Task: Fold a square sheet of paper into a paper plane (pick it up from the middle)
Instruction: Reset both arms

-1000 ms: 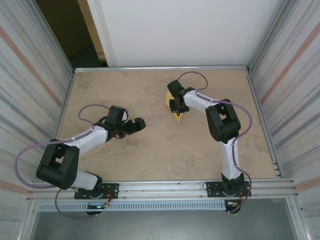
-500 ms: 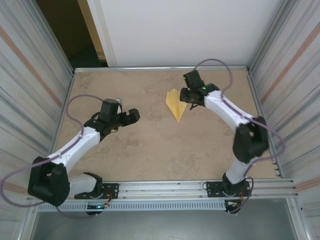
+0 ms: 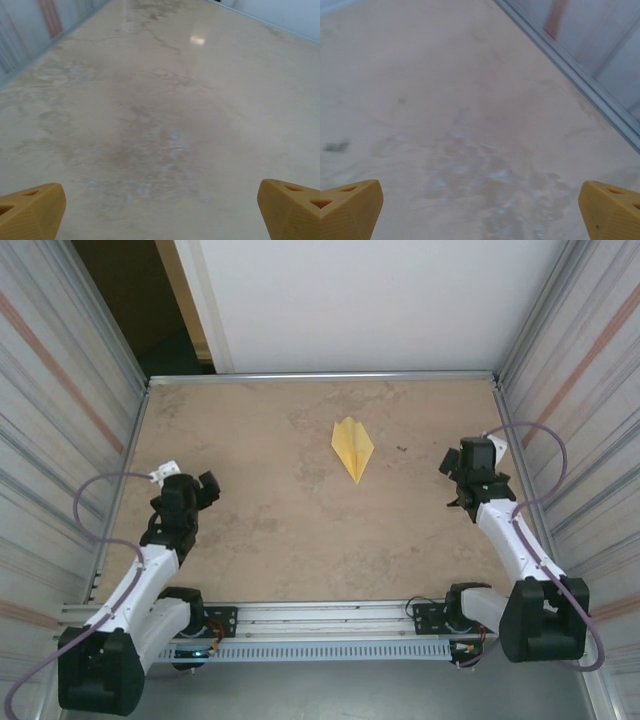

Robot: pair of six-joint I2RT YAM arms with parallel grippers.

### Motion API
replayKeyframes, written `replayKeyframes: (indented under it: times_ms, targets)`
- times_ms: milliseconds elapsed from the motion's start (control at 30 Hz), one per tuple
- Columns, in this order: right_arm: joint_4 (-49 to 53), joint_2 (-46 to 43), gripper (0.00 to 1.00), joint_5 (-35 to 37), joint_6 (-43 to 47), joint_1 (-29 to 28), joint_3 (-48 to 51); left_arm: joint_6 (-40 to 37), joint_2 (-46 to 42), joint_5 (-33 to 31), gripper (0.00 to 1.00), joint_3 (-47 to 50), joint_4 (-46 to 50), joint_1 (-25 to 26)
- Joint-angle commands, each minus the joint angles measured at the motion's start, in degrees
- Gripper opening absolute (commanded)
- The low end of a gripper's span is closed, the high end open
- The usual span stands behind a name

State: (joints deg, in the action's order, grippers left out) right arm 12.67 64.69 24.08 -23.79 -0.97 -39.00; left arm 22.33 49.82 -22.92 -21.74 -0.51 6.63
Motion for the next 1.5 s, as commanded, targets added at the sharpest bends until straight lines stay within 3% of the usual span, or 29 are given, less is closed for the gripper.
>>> replayKeyframes:
  times_ms: [0,300,433,667,900,1100,1333,1467]
  targets:
    - [-12.58,2.38,0.99,-0.15,2.81,1.41,3.9,-7.36,-0.19,-2.83,0.99,2.04,-11.87,-2.09]
    - [-35.67,8.46,0.99,-4.24,12.18,1.35,12.4,-19.57,11.33,11.28,0.99,8.01,-35.93,-2.71]
    - [-48.75,7.05,0.99,-8.72,14.38,2.19,19.4,-22.45,16.26,17.5,0.99,7.48,-39.95,-2.83]
    - [-58.22,14.09,0.99,-14.2,14.64,3.42,20.2,-25.12,23.84,22.26,0.99,4.18,-43.68,-4.74]
    - [-61.15,17.75,0.99,-18.68,14.12,5.3,20.11,-23.99,35.21,24.28,0.99,3.61,-53.43,-6.99]
    - [-64.52,22.85,0.99,-21.43,15.18,5.22,19.16,-23.96,36.39,24.22,0.99,0.78,-49.07,-6.99]
    - [-59.99,23.81,0.99,-15.89,17.09,2.15,16.33,-25.54,36.86,20.85,0.99,-1.79,-44.91,-4.96]
    - [-59.79,23.49,0.99,-16.4,17.01,2.42,16.36,-25.58,36.81,20.72,0.99,-1.49,-45.47,-4.82]
